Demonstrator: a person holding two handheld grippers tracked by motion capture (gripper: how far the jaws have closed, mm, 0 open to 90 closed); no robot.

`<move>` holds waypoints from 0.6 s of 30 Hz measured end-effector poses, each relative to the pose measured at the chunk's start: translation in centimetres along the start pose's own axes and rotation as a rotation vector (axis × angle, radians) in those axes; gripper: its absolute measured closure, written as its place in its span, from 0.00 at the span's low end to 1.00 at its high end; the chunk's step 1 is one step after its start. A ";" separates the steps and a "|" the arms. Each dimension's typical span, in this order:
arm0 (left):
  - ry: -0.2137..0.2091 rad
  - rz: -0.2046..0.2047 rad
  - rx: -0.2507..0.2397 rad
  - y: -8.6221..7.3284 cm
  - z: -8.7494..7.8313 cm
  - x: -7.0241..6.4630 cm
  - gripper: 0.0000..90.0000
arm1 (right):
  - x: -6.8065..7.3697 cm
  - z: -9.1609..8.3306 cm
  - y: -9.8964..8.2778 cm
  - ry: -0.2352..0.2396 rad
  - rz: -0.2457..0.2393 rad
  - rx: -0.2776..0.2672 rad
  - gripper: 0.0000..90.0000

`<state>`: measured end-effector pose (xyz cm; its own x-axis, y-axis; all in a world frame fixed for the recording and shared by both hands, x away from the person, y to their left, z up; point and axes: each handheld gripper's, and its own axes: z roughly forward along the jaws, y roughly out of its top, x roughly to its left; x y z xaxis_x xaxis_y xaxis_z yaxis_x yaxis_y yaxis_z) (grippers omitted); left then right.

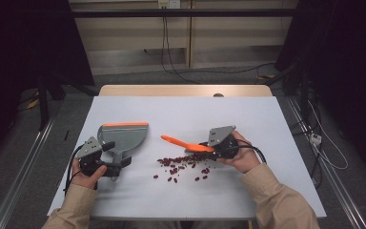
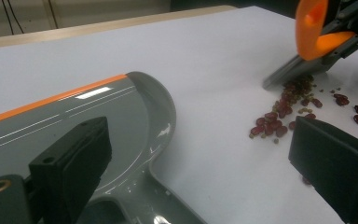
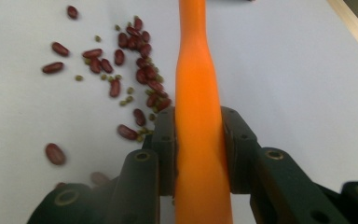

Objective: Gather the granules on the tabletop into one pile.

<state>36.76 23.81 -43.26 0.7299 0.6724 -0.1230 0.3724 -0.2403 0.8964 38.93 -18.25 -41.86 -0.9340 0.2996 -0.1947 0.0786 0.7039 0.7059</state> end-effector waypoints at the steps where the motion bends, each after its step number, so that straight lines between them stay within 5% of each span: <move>1: 0.000 0.000 0.000 0.0 0.0 0.0 0.06 | 0.2 0.0 0.1 0.006 -0.003 -0.003 0.79; 8: 0.005 0.000 -0.004 0.0 -0.1 0.0 0.06 | 0.6 -0.3 0.3 -0.023 0.007 -0.025 0.79; 18: 0.001 0.000 -0.005 0.0 0.0 0.0 0.06 | 0.2 -2.3 1.7 -0.129 0.218 -0.106 0.79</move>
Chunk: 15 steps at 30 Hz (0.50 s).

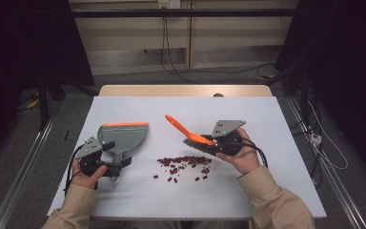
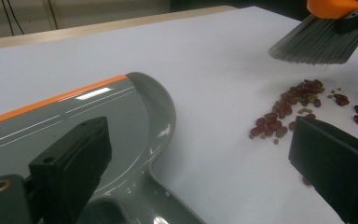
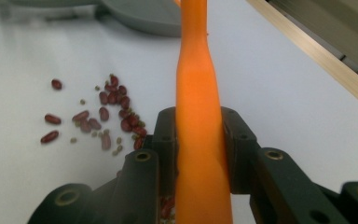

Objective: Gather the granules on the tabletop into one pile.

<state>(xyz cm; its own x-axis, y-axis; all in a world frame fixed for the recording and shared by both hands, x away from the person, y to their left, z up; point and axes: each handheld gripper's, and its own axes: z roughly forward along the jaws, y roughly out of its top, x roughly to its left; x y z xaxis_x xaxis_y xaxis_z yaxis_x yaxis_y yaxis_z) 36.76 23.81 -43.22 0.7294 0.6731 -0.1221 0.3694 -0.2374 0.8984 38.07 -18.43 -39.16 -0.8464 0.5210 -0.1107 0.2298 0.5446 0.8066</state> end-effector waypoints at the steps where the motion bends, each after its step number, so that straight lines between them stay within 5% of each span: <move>1: 0.001 -0.001 0.000 0.0 0.0 0.0 0.06 | 0.1 0.0 0.2 -0.006 0.031 -0.007 0.79; 10: -0.003 0.001 0.001 0.0 0.0 0.0 0.06 | 0.4 0.5 1.3 -0.018 0.344 -0.138 0.79; 15: -0.004 0.005 -0.002 0.0 0.0 -0.1 0.06 | 1.6 1.2 1.8 0.001 0.453 -0.171 0.79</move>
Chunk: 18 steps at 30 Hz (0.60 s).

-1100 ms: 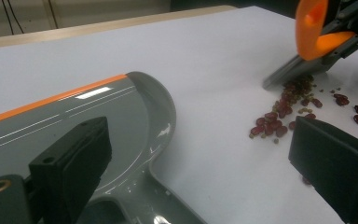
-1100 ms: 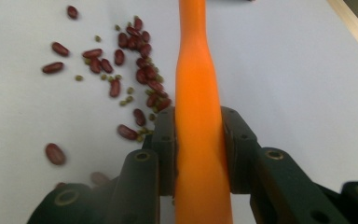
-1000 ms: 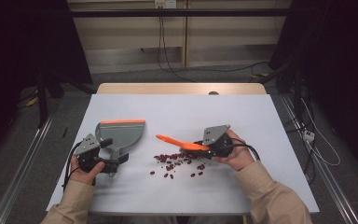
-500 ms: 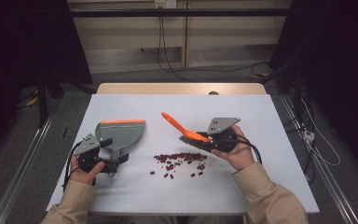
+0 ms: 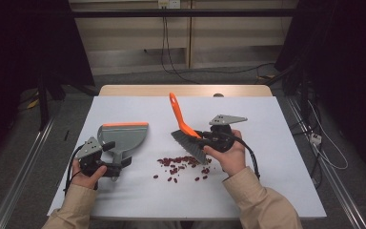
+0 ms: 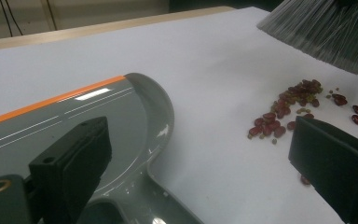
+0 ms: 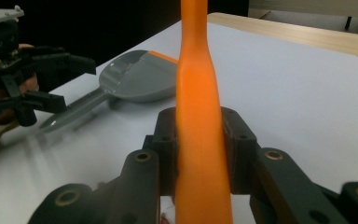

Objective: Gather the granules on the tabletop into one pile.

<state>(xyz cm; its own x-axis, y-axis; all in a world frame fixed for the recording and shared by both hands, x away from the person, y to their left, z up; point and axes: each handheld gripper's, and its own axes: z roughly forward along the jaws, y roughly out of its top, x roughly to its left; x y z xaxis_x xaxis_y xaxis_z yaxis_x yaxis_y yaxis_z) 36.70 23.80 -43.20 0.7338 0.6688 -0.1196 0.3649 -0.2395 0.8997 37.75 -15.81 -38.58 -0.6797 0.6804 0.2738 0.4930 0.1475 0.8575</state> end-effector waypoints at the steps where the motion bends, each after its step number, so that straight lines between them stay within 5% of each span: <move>1: -0.001 -0.001 -0.001 0.0 0.0 0.0 0.06 | 0.3 0.2 0.0 -0.001 0.002 0.001 0.79; 18: 0.001 0.002 0.002 0.0 0.0 0.0 0.06 | 4.0 3.1 -0.8 -0.005 0.023 0.084 0.79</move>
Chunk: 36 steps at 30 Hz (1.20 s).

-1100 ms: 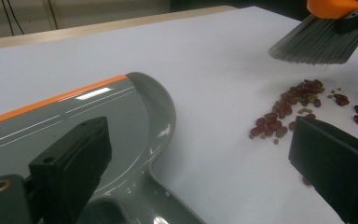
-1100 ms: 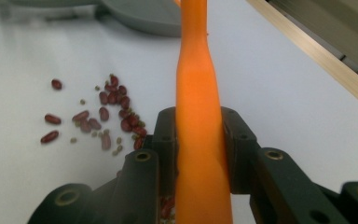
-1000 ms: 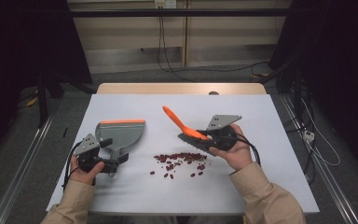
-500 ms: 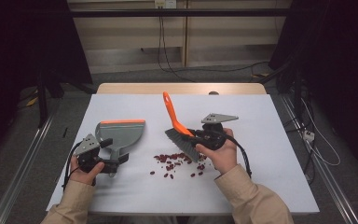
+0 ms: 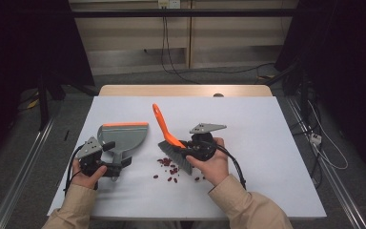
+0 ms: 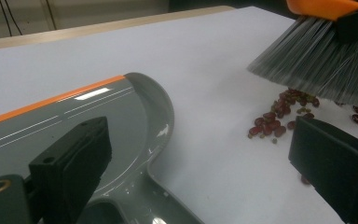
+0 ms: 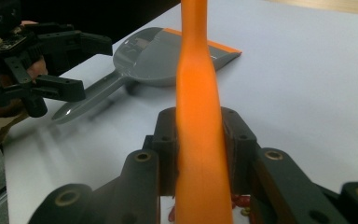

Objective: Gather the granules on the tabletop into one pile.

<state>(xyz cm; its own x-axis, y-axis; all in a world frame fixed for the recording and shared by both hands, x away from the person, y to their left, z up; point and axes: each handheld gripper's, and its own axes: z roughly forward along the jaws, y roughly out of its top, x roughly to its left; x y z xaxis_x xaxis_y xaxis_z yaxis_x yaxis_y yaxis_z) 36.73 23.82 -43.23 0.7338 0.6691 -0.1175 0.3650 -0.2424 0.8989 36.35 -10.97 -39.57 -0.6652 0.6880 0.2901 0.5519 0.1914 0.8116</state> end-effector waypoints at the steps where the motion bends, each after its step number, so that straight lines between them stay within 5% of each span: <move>1: 0.000 0.000 -0.003 0.0 0.0 0.0 0.06 | 0.1 0.1 0.0 0.000 0.005 0.001 0.79; 19: 0.013 0.005 -0.016 0.2 -0.5 0.2 0.06 | 4.8 4.5 -1.3 0.054 0.116 0.022 0.79; 23: 0.014 0.006 -0.021 0.2 -0.6 0.2 0.06 | 4.3 5.9 -2.1 0.077 0.198 0.072 0.79; 28: 0.015 0.006 -0.019 0.2 -0.5 0.2 0.06 | 3.2 6.1 -2.3 0.000 0.185 0.097 0.79; 36: 0.015 0.007 -0.013 0.2 -0.4 0.1 0.06 | 1.8 5.2 -2.4 -0.038 0.198 0.102 0.79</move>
<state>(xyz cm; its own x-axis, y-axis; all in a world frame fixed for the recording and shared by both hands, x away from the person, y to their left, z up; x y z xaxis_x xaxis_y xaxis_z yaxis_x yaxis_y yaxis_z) 36.64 24.13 -42.91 0.7279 0.6777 -0.1048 0.3521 -0.2382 0.9052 36.41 -6.54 -43.67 -0.5204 0.7446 0.4180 0.7195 0.1186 0.6843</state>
